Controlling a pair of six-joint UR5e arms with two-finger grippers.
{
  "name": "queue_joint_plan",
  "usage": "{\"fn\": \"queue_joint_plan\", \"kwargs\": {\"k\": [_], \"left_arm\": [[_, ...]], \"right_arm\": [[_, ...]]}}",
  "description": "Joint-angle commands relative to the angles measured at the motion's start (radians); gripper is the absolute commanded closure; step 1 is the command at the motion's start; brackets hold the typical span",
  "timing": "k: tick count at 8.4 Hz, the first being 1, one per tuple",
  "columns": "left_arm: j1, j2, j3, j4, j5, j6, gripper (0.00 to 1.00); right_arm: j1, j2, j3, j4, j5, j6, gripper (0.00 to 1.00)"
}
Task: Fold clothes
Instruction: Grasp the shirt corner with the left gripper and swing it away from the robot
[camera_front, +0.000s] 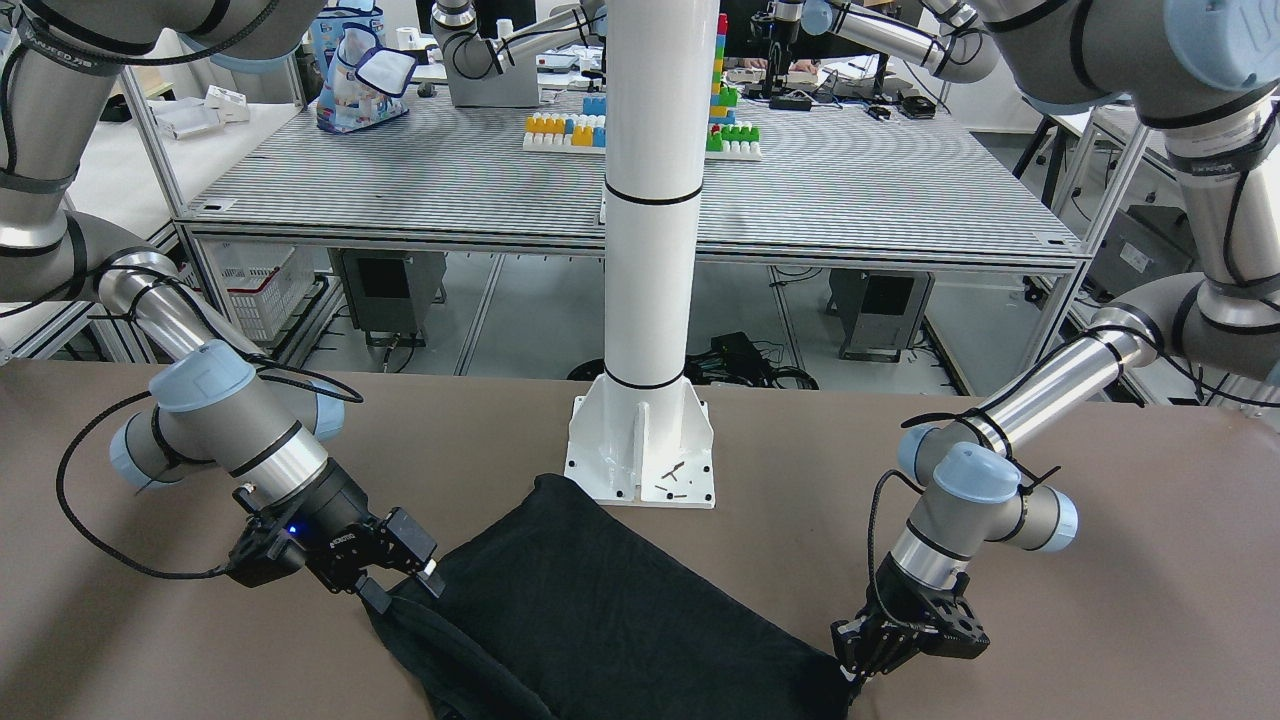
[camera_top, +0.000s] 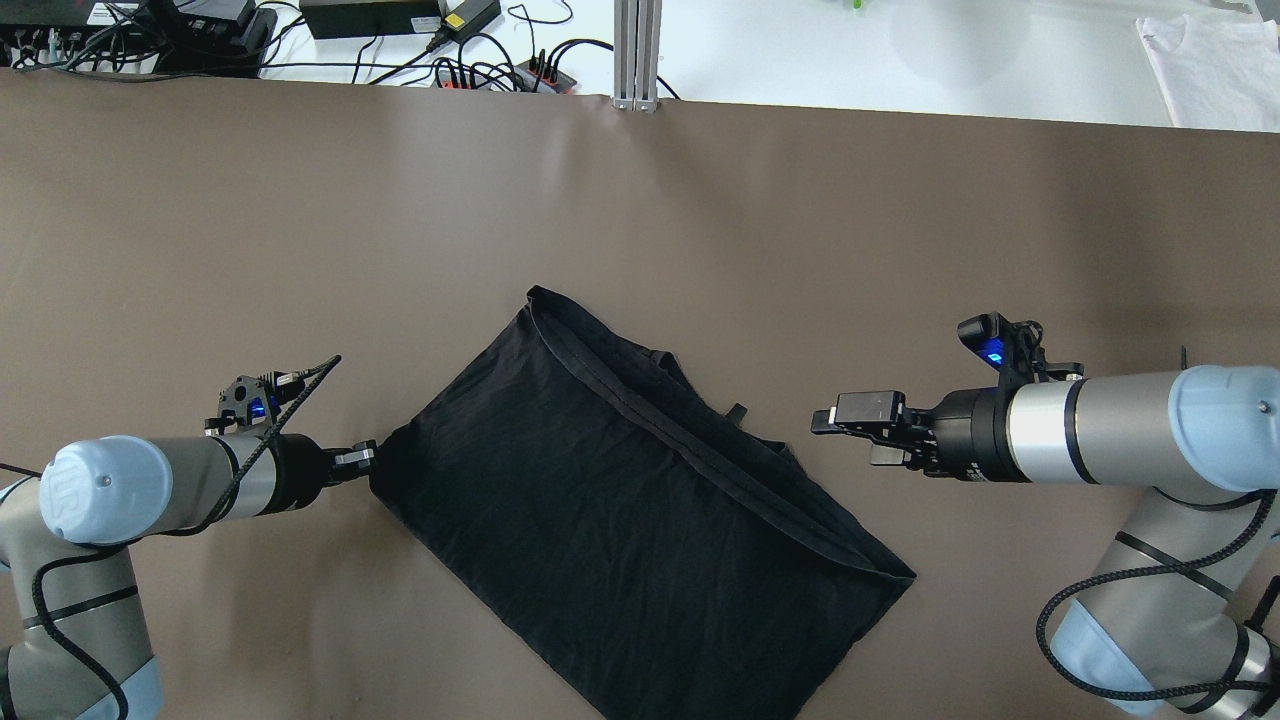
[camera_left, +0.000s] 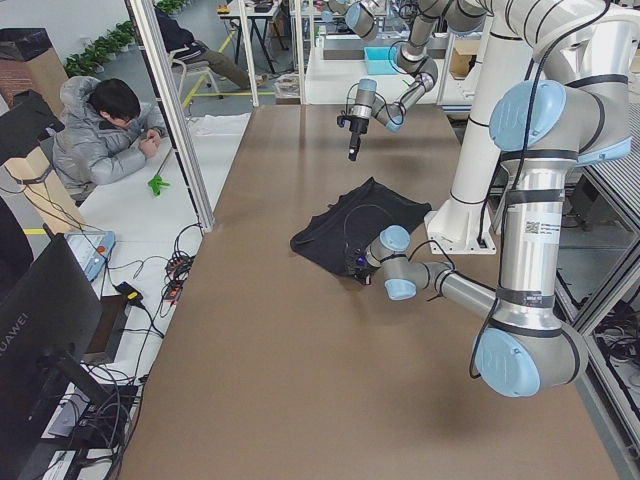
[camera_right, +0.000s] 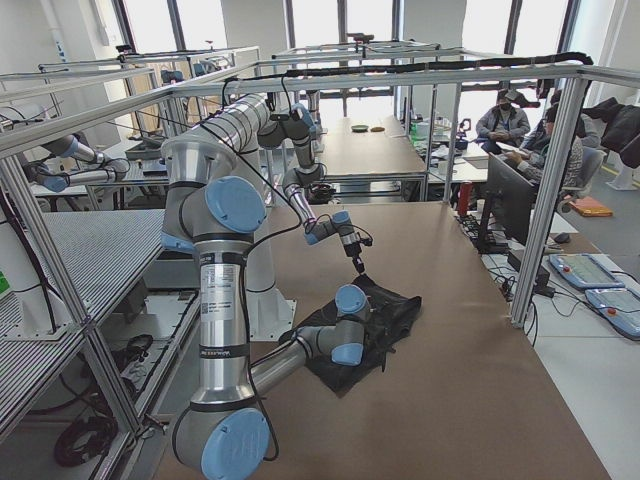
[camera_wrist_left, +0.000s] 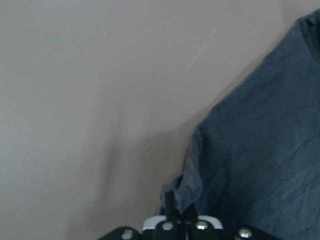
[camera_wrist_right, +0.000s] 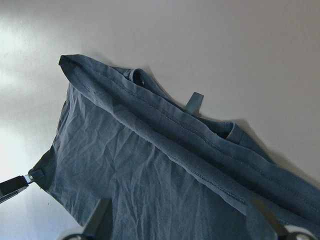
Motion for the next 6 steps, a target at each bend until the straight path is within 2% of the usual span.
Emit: {"fn": "queue_joint_plan", "kwargs": {"k": [1, 3, 6], "left_arm": [[-0.022, -0.009, 0.012, 0.011, -0.001, 0.025, 1.0], [-0.098, -0.07, 0.051, 0.095, -0.004, 0.111, 1.0], [-0.222, -0.293, 0.276, 0.119, -0.052, 0.18, 1.0]], "right_arm": [[0.0, -0.001, -0.001, 0.0, 0.0, 0.002, 0.05], [0.0, -0.003, 0.001, 0.0, 0.0, 0.002, 0.05], [0.0, -0.003, -0.001, 0.002, 0.0, 0.002, 0.05]]}}
